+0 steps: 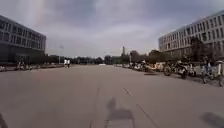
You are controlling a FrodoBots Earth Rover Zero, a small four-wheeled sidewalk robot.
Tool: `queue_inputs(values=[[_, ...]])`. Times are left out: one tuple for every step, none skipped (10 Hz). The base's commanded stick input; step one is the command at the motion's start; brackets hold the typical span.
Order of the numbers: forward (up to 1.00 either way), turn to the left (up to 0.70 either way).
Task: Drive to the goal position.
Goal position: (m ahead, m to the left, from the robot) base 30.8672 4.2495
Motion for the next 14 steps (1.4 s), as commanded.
queue_inputs(values=[[1.0, -0.39], [1.0, -0.4], [1.0, -0.09], [1.0, 0.0], [1.0, 0.0], [1.0, 0.0], [1.0, 0.0], [1.0, 0.0], [1.0, 0.0], [1.0, 0.0], [1.0, 0.0], [1.0, 0.0], [1.0, 0.0], [1.0, 0.0]])
